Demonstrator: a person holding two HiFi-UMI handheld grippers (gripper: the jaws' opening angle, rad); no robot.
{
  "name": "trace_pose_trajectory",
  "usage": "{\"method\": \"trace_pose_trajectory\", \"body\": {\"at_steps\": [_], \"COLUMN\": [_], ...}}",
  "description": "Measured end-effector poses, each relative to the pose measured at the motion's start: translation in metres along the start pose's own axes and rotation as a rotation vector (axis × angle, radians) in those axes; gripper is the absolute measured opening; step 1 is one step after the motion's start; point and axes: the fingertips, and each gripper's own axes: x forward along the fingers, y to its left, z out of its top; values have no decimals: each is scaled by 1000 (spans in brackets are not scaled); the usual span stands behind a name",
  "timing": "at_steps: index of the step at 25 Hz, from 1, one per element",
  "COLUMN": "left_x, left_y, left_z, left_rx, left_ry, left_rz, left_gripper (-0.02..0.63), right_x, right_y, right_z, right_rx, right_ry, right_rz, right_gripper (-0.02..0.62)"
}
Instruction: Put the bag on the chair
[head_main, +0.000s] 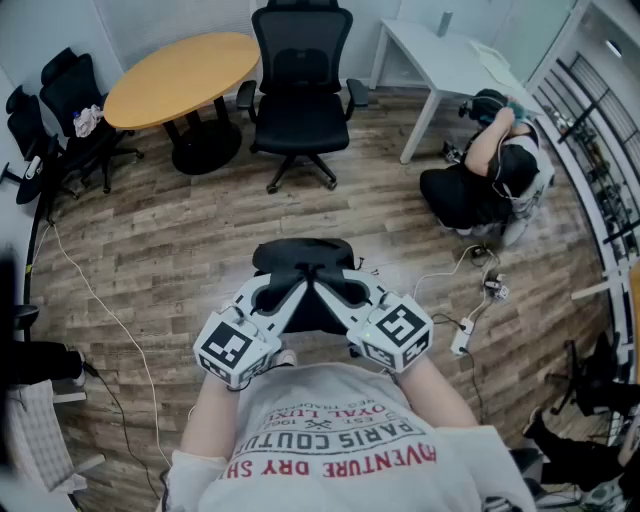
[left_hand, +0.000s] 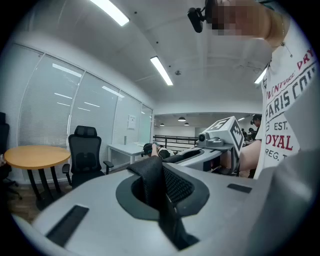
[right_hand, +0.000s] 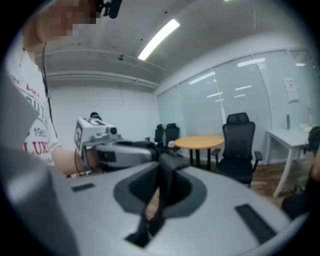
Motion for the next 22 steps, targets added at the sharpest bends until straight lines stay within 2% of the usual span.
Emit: {"method": "trace_pose_trajectory", "body": {"at_steps": [3,12,18,22], "left_x": [-2,-7,-18,-23], "left_y": [7,30,52,67], "left_z": [3,-3,-14,-24], "left_rx": [-14,-40,-45,-49], "left_ry": [8,6,30,56], "left_rz": [9,-40,-103,-110], "left_gripper": [40,40,40,40], "right_x": [5,30,58,76], "right_y": [0,-3,-3,-1], "right_z": [4,5,1,-7], "right_rx": [-2,14,60,108], "right_ry": [3,19,14,26], "right_rz": [-4,-30,-72,-82], "right_gripper": [46,44,46,46]}}
